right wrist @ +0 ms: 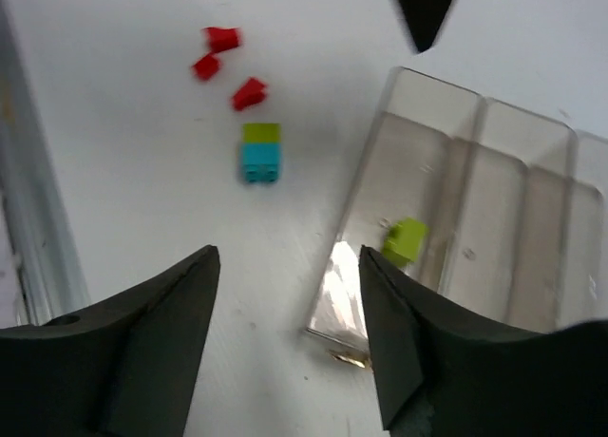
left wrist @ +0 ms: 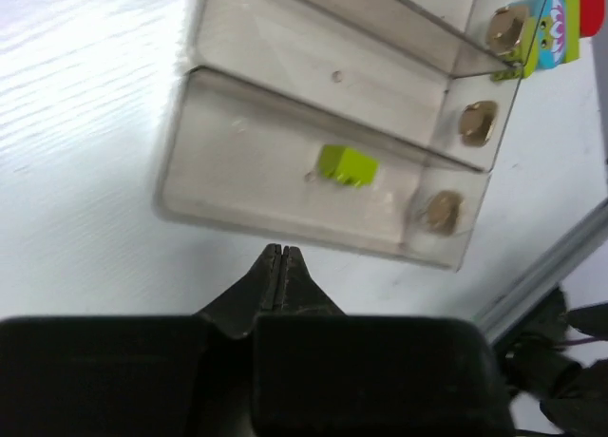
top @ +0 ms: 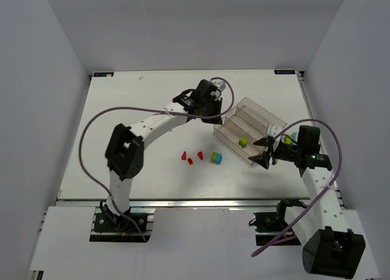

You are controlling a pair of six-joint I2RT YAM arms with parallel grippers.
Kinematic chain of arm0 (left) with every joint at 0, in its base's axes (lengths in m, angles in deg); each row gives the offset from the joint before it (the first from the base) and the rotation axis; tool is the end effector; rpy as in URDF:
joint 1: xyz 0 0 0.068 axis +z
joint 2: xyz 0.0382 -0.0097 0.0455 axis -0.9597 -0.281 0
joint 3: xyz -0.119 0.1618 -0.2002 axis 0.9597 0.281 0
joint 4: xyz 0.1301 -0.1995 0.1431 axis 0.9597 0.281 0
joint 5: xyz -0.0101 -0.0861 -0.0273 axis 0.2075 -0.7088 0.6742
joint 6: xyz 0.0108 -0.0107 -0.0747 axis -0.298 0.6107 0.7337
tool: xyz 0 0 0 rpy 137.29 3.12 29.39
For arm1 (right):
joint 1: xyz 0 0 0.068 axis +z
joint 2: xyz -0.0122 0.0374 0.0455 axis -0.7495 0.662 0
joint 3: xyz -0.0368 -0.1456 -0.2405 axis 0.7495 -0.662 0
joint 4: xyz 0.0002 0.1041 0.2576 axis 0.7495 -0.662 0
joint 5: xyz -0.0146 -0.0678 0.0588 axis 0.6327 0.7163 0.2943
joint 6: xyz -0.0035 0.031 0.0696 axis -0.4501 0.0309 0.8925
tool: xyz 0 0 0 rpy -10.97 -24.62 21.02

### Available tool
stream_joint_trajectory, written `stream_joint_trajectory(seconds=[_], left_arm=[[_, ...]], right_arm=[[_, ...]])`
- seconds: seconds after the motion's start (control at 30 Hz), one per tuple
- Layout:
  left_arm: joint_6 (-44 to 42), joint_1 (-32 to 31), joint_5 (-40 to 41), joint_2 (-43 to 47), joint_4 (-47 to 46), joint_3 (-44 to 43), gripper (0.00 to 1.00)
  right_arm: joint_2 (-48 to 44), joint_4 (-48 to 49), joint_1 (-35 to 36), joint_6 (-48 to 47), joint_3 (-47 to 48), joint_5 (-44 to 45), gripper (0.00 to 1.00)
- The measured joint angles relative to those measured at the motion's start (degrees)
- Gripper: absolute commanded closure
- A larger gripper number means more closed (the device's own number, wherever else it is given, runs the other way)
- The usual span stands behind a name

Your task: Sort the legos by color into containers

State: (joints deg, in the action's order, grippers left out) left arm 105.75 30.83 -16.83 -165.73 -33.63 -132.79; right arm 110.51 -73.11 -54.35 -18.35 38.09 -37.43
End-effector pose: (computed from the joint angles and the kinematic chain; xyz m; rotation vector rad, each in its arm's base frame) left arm 0.3710 -0.3597 0.2497 0.4255 2.4865 -0.7583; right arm 0.1997 0.0350 0.2591 -1.1072 1.5957 0.5568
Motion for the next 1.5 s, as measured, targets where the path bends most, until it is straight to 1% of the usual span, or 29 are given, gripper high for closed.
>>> stream_joint_trajectory(seconds=[0.03, 0.07, 0.1, 0.13, 0.17, 0.27, 0.33, 0.4, 0.47, 0.57, 0.73, 0.97, 1.07, 1.23, 1.5], left_arm=[[-1.16, 0.37, 1.07, 3.48, -0.28, 3.93, 0.87], [-2.45, 0.81, 2.29, 7.23, -0.35, 7.65, 0.70], [-3.91, 1.33, 3.41, 11.52, 0.02, 11.54, 0.52], [-5.38, 1.84, 4.35, 15.26, 0.26, 14.62, 0.27], [-6.80, 2.54, 5.66, 20.11, -0.04, 18.32, 0.20], [-9.53, 4.46, 10.84, 32.85, -1.22, 28.41, 0.08], [-10.56, 5.42, 14.49, 40.37, -2.49, 35.36, 0.07], [-11.43, 5.86, 18.18, 46.75, -3.32, 42.29, 0.07], [-11.98, 5.92, 21.29, 50.05, -3.08, 46.60, 0.06], [-12.48, 5.92, 25.94, 51.82, -3.10, 49.44, 0.04], [-13.16, 6.12, 30.91, 54.99, -3.96, 51.36, 0.04], [-13.55, 6.32, 32.79, 55.56, -5.09, 51.36, 0.04], [-13.60, 6.32, 33.00, 55.56, -5.09, 51.36, 0.04], [-13.75, 6.32, 33.44, 55.56, -5.11, 51.36, 0.04], [-13.97, 6.32, 33.42, 55.56, -5.16, 51.36, 0.04]], right_arm=[[-0.02, -2.08, 1.01, -4.50, -0.94, -1.97, 0.29], [0.13, -3.93, 2.34, -8.63, -1.73, -3.48, 0.26], [0.66, -4.96, 4.04, -11.39, -2.23, -4.44, 0.23], [1.40, -5.20, 5.86, -13.40, -2.36, -5.05, 0.22], [2.71, -4.83, 7.82, -14.93, -2.34, -5.20, 0.22], [7.61, -2.16, 14.36, -16.24, -2.27, -3.23, 0.21], [10.56, -0.55, 18.23, -16.48, -2.16, -0.96, 0.21], [13.44, 0.96, 22.10, -15.98, -1.53, 2.56, 0.18], [16.13, 2.67, 25.46, -14.71, -0.48, 5.95, 0.18], [18.91, 6.32, 29.46, -11.21, 0.37, 10.93, 0.19], [21.57, 12.55, 34.97, -4.26, 0.37, 19.61, 0.22], [25.24, 20.20, 39.74, 4.59, 0.35, 29.86, 0.22], [27.67, 21.75, 40.54, 6.95, 0.35, 32.68, 0.20], [30.45, 22.21, 41.09, 9.11, 0.35, 35.76, 0.14], [32.37, 23.54, 41.18, 10.45, 0.48, 38.56, 0.16]])
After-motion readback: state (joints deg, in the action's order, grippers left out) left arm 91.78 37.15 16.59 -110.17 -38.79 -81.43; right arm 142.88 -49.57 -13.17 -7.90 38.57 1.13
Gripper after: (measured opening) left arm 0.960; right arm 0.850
